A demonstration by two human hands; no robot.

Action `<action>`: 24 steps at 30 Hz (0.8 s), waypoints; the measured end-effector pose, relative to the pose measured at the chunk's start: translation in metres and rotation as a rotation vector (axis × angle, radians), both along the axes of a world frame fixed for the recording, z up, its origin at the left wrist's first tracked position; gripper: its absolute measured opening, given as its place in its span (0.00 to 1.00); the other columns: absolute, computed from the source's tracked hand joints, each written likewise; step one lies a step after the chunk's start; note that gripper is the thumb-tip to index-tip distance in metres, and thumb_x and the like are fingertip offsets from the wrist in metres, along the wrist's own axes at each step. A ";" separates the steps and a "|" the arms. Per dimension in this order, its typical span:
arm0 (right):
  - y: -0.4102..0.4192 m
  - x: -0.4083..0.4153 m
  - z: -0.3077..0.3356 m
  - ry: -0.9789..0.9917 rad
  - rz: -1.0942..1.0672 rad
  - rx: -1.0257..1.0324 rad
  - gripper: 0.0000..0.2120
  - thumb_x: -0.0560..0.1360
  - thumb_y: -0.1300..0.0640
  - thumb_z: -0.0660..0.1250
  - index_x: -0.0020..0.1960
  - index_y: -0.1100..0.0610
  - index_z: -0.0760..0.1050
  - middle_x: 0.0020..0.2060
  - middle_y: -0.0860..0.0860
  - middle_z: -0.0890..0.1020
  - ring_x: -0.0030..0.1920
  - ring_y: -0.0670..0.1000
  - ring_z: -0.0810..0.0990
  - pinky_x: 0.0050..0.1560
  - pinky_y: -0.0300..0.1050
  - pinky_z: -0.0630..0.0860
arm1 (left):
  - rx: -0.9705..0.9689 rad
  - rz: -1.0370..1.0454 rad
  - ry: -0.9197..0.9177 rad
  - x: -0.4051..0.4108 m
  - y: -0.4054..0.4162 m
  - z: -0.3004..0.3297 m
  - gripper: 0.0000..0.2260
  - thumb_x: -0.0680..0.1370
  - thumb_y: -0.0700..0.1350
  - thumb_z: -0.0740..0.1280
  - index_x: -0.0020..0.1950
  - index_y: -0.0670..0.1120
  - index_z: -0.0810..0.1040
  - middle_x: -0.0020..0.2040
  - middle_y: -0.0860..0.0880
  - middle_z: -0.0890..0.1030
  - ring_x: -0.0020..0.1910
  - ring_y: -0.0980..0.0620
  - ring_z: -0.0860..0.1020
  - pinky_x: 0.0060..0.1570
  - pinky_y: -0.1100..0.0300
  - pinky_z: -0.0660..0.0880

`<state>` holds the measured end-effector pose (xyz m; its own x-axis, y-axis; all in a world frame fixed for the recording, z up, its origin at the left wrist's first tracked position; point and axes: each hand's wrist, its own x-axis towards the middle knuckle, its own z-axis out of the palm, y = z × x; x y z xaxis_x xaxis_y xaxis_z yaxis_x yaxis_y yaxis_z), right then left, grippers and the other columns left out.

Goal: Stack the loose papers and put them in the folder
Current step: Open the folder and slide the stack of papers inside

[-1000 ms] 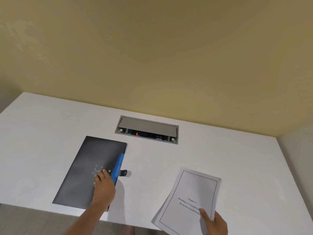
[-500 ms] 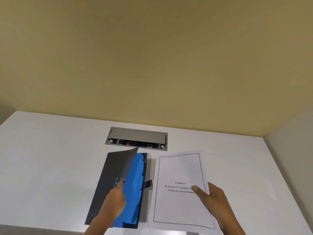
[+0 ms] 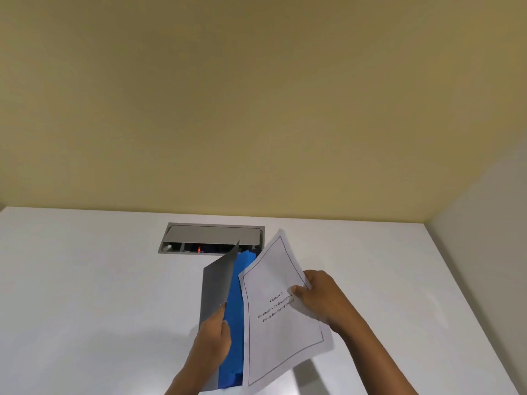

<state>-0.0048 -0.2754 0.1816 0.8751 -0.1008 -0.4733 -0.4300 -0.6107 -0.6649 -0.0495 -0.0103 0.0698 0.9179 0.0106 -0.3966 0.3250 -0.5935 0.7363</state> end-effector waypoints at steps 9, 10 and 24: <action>0.048 0.023 -0.011 -0.109 0.093 -0.179 0.09 0.83 0.57 0.62 0.45 0.58 0.75 0.41 0.50 0.79 0.41 0.51 0.78 0.38 0.41 0.72 | 0.030 -0.030 0.026 0.005 -0.014 0.011 0.19 0.87 0.47 0.54 0.78 0.47 0.67 0.66 0.47 0.79 0.59 0.48 0.80 0.63 0.54 0.81; 0.052 0.023 -0.016 -0.121 0.093 -0.198 0.12 0.83 0.57 0.62 0.41 0.55 0.72 0.37 0.47 0.76 0.37 0.48 0.76 0.35 0.39 0.69 | 0.028 -0.032 0.026 0.005 -0.014 0.012 0.19 0.87 0.47 0.54 0.78 0.47 0.67 0.66 0.48 0.79 0.58 0.48 0.80 0.61 0.56 0.81; 0.110 -0.007 -0.079 -0.202 -0.041 -0.137 0.07 0.86 0.54 0.62 0.56 0.56 0.77 0.43 0.47 0.79 0.40 0.44 0.78 0.43 0.34 0.78 | -0.097 0.122 -0.006 0.002 -0.020 0.022 0.19 0.85 0.42 0.59 0.77 0.43 0.70 0.69 0.44 0.79 0.54 0.52 0.76 0.67 0.55 0.75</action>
<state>-0.0120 -0.1653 0.1027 0.9444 -0.1897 -0.2685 -0.3231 -0.6856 -0.6524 -0.0472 -0.0299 0.0920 0.9145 0.0844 -0.3957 0.3859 -0.4754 0.7906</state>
